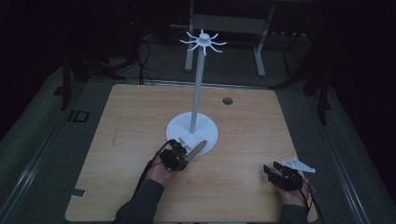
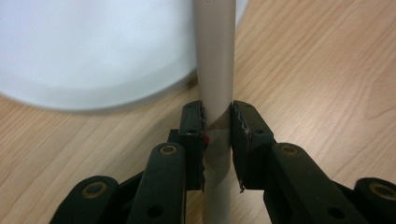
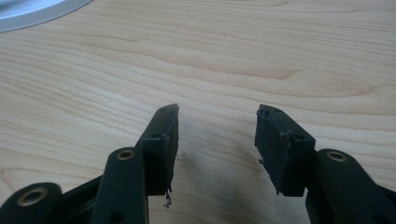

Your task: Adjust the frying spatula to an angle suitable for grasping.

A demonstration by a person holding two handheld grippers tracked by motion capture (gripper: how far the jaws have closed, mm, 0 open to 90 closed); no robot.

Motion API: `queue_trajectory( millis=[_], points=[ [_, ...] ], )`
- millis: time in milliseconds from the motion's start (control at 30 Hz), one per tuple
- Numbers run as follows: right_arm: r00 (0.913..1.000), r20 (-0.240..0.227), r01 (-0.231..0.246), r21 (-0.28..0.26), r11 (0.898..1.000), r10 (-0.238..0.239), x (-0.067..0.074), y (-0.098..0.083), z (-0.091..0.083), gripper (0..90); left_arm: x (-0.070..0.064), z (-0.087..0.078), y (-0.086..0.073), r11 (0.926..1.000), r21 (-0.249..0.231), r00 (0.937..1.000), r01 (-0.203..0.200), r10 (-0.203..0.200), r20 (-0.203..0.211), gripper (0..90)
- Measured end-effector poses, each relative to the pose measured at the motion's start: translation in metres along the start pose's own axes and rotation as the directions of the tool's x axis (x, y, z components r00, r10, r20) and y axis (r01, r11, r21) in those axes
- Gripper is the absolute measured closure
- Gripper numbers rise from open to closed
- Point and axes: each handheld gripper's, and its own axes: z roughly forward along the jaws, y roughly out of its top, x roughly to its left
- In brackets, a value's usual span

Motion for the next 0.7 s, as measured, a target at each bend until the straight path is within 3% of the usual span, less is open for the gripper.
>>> queue_trajectory(
  millis=[367,700],
  points=[
    [1.0000,-0.002,-0.003,-0.001,1.000,0.003,0.000,0.000,0.000,49.2,0.009,0.007,0.003,0.9991,0.028,0.9968,0.034,-0.035,0.072,72.6],
    [1.0000,-0.003,-0.002,-0.001,1.000,0.002,0.000,0.000,0.000,49.2,0.002,0.012,0.006,0.9994,0.033,0.9996,0.011,-0.011,0.025,72.2]
  ],
)
